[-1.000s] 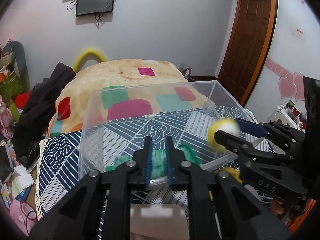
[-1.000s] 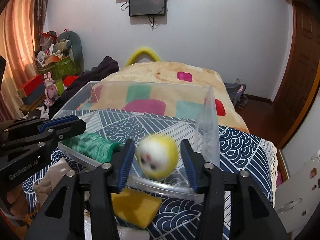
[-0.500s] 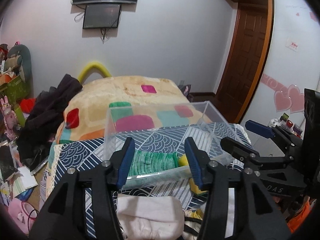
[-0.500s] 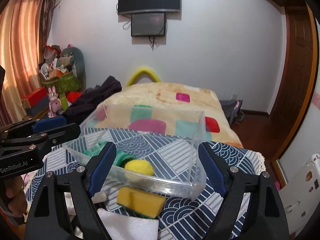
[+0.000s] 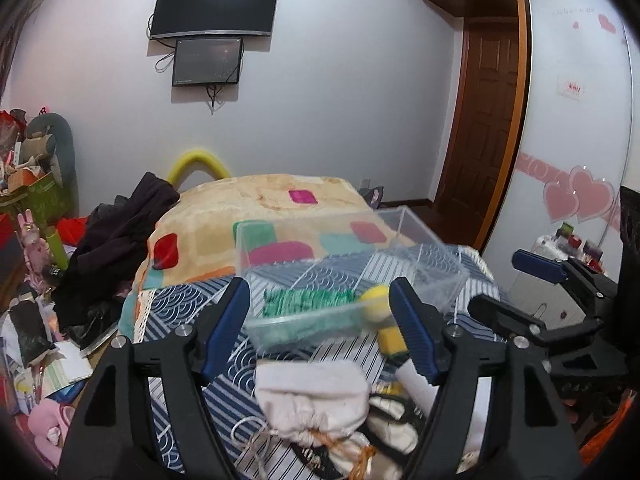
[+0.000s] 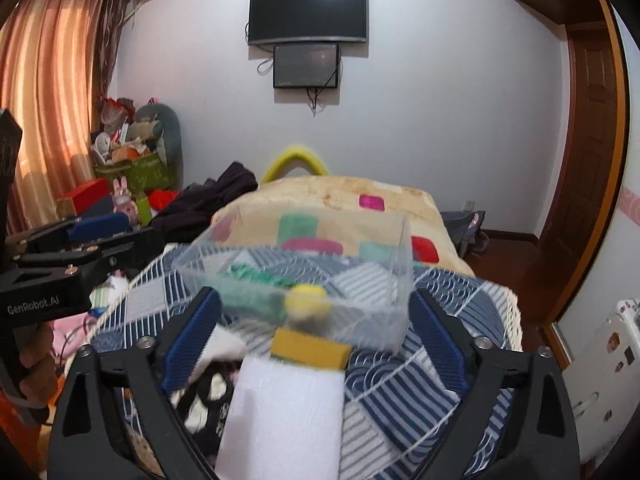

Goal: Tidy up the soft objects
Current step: 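Grasp the white foam block with right tool while left tool grasps white drawstring bag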

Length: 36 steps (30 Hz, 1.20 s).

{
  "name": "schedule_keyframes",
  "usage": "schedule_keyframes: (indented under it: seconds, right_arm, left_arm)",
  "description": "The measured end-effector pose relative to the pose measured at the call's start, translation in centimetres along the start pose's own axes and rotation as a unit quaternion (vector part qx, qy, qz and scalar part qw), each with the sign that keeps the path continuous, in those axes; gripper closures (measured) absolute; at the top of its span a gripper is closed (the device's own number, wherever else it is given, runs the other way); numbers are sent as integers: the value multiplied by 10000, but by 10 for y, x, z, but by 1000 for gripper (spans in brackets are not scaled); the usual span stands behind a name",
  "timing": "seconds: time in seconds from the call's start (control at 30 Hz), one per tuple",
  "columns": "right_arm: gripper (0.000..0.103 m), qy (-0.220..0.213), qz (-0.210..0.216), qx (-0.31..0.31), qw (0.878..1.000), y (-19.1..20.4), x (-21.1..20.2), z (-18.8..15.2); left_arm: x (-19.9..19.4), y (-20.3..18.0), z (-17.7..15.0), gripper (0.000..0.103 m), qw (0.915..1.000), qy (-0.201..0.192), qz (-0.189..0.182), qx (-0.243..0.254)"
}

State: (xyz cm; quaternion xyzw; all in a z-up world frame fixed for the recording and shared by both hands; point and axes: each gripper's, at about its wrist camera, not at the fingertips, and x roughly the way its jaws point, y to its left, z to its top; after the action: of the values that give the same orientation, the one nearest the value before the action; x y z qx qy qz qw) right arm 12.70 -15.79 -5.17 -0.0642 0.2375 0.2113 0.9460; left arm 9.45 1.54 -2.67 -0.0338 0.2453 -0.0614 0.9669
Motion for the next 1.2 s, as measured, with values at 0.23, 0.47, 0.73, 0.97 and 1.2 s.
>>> schedule_keyframes:
  seconds: [0.23,0.47,0.73,0.97,1.2]
  right_arm:
    - [5,477,40,-110,9988,14,16,-29]
    - [5,935,184,154,9953,5,23,-54]
    - [5,1156,276,437,9919,-6,22,-65]
    - [23,1236,514,477,9898,-5,22,-69]
    - [23,996,475,396,9931,-6,9,-62]
  left_arm:
    - [14,3,-35,22,9988,477,18,-105]
    - [38,7,-63,20,9943,1030,17,-266]
    - [69,12,-84,8,9859,1571,-86,-575]
    - [72,16,-88,25,9844,1570,-269,-743]
    - [64,7,-88,67,9869,1480,-397,-494]
